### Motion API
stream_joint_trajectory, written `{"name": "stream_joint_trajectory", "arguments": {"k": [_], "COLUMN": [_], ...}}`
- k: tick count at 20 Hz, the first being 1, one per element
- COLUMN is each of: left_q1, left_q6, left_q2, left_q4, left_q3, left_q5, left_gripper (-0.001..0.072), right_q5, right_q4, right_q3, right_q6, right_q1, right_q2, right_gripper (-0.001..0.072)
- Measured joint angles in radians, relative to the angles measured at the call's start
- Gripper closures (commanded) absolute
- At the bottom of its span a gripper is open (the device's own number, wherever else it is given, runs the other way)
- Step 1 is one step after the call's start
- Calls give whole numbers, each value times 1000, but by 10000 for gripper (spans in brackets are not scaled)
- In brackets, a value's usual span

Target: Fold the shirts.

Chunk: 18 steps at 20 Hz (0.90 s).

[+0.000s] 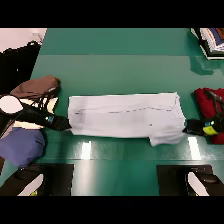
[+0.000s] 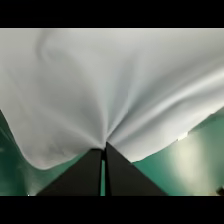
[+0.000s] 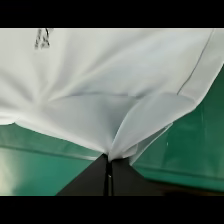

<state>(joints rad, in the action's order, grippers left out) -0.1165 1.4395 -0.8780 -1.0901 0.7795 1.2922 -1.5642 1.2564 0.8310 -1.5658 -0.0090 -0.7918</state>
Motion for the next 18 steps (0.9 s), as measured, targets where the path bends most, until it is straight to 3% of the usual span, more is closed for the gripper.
{"name": "stream_joint_trajectory", "arguments": {"k": [5,10,11,12,13,14,18], "left_q1": [0,0,0,0,0,0,0], "left_q6": [-2,-21,-24,-27,-28,-29,-31], "left_q2": [-189,-445,-487,-520,-541,-558,-588], "left_q4": [-21,-27,-27,-27,-29,-30,-33], "left_q3": [116,307,341,368,387,403,471], "left_q5": [-179,-273,-282,-289,-295,-301,-272], "left_gripper": [686,686,684,643,354,155,170], "right_q5": [140,193,196,199,199,199,187], "right_q4": [-1,-7,-7,-10,-16,-32,-123], "right_q3": [206,428,465,504,536,567,665], "right_q6": [43,57,58,58,59,62,103], "right_q1": [0,1,1,1,1,-1,-24], "right_q2": [-282,-565,-608,-650,-684,-715,-796], "right_gripper": [702,699,663,494,391,389,388]}}
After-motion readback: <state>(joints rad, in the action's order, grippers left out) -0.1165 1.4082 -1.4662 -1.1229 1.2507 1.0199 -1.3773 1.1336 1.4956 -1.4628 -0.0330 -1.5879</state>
